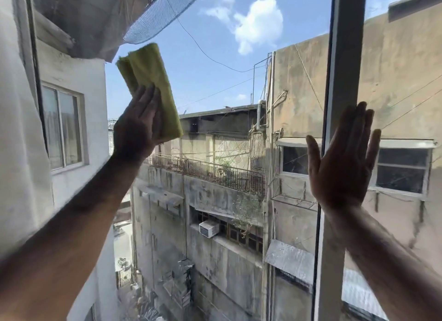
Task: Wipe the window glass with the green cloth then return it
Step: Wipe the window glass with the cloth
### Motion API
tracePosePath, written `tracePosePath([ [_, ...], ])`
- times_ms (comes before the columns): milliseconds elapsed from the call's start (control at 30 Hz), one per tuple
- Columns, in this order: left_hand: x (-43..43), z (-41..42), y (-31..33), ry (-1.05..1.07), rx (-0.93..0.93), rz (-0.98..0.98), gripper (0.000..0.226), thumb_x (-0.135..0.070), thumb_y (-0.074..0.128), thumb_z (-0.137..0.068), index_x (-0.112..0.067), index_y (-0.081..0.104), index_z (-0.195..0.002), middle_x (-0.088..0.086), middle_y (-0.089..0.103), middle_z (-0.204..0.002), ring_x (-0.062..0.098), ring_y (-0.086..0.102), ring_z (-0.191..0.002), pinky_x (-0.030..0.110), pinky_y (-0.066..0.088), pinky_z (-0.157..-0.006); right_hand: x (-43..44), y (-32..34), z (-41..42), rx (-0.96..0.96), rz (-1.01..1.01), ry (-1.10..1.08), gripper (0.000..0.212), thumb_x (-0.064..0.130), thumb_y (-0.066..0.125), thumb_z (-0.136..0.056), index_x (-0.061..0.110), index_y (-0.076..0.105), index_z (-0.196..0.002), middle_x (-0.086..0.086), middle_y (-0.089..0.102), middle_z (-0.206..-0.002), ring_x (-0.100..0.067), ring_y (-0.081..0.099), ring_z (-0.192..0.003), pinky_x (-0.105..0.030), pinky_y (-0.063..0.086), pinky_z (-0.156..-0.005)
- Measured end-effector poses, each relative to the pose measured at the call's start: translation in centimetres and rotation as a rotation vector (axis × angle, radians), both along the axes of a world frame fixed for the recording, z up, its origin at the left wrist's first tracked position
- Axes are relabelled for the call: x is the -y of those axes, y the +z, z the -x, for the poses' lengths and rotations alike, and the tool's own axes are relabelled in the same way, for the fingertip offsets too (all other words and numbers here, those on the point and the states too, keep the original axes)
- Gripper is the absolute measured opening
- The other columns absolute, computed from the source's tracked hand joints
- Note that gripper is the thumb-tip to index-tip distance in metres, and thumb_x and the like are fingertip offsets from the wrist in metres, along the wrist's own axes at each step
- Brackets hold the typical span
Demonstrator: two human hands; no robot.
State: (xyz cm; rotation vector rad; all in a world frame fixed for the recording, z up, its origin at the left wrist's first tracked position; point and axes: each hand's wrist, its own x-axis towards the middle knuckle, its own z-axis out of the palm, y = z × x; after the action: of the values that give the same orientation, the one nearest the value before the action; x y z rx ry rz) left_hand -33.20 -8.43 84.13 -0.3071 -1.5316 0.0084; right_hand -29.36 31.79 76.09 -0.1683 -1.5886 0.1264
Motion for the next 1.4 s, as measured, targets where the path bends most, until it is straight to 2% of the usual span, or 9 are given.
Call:
tracePosePath([
  [100,-5.7,0.1,-2.6,-0.125,0.003,-0.268,0.047,-0.030,0.042,-0.112,-0.001,0.052,-0.148,0.017,0.051,-0.157,0.032,0.044,-0.151,0.046,0.047,-0.120,-0.1,0.0,0.2,-0.007,0.000,-0.008,0.085,0.061,0.023,-0.115,0.001,0.007,-0.173,-0.018,0.008,-0.183,-0.032,0.010,-0.171,-0.056,0.014,-0.138],
  [267,-4.9,-0.3,-6.8,-0.090,0.036,0.314,0.042,-0.022,0.058,-0.108,-0.002,0.057,-0.145,0.016,0.055,-0.154,0.031,0.049,-0.148,0.046,0.052,-0.115,0.0,0.0,-0.1,0.002,-0.001,0.009,0.084,0.060,0.025,-0.116,0.001,0.006,-0.173,-0.019,0.008,-0.183,-0.033,0.010,-0.171,-0.057,0.014,-0.138],
  [333,-2.6,0.1,-4.7,-0.042,-0.004,0.363,0.040,-0.020,0.057,-0.109,-0.004,0.057,-0.146,0.013,0.057,-0.153,0.028,0.051,-0.147,0.045,0.053,-0.115,0.0,-0.1,-0.1,0.004,-0.004,0.014,0.085,0.060,0.025,-0.116,0.001,0.007,-0.173,-0.019,0.008,-0.183,-0.033,0.010,-0.171,-0.056,0.013,-0.138],
  [567,-9.7,0.5,-4.8,-0.241,-0.038,-0.397,0.041,-0.023,0.045,-0.111,-0.004,0.055,-0.146,0.013,0.053,-0.156,0.031,0.046,-0.150,0.047,0.050,-0.118,-0.2,-0.1,0.2,-0.015,-0.009,0.009,0.084,0.059,0.027,-0.116,0.001,0.006,-0.173,-0.019,0.008,-0.182,-0.033,0.010,-0.171,-0.057,0.015,-0.137],
  [767,-6.6,-0.6,-8.3,-0.151,0.058,0.129,0.039,-0.018,0.055,-0.108,-0.006,0.058,-0.144,0.012,0.058,-0.152,0.029,0.051,-0.147,0.043,0.056,-0.112,-0.1,0.0,-0.2,0.007,-0.006,0.038,0.084,0.059,0.026,-0.116,0.001,0.006,-0.173,-0.019,0.007,-0.182,-0.034,0.009,-0.171,-0.057,0.013,-0.137],
  [1000,-7.2,0.2,-0.9,-0.164,-0.019,-0.368,0.041,-0.019,0.048,-0.107,-0.006,0.056,-0.146,0.011,0.055,-0.155,0.029,0.049,-0.148,0.040,0.052,-0.116,-0.1,-0.1,0.0,0.000,-0.008,0.032,0.084,0.060,0.024,-0.116,0.001,0.006,-0.173,-0.020,0.008,-0.182,-0.034,0.010,-0.171,-0.058,0.014,-0.137],
  [1133,-8.9,-0.6,-9.5,-0.190,0.076,-0.051,0.041,-0.020,0.049,-0.110,-0.003,0.056,-0.145,0.015,0.054,-0.155,0.033,0.048,-0.148,0.046,0.054,-0.114,0.0,0.0,-0.3,0.012,-0.012,0.031,0.084,0.060,0.024,-0.116,0.000,0.006,-0.172,-0.021,0.008,-0.182,-0.034,0.009,-0.171,-0.059,0.014,-0.137],
  [1233,-4.2,-0.6,-7.5,-0.062,0.060,0.219,0.040,-0.016,0.062,-0.106,-0.005,0.058,-0.144,0.012,0.058,-0.152,0.029,0.054,-0.144,0.046,0.061,-0.104,0.0,0.0,-0.4,0.011,-0.005,0.039,0.084,0.060,0.024,-0.116,0.000,0.005,-0.173,-0.020,0.007,-0.182,-0.034,0.009,-0.171,-0.058,0.013,-0.137],
  [1400,-2.8,0.1,-0.7,-0.077,0.038,-0.505,0.046,-0.034,0.043,-0.112,-0.006,0.056,-0.146,0.011,0.055,-0.155,0.029,0.051,-0.147,0.045,0.054,-0.113,0.0,0.0,-0.2,0.005,-0.005,0.026,0.085,0.060,0.025,-0.116,0.000,0.007,-0.172,-0.020,0.008,-0.182,-0.034,0.010,-0.171,-0.058,0.013,-0.137],
])
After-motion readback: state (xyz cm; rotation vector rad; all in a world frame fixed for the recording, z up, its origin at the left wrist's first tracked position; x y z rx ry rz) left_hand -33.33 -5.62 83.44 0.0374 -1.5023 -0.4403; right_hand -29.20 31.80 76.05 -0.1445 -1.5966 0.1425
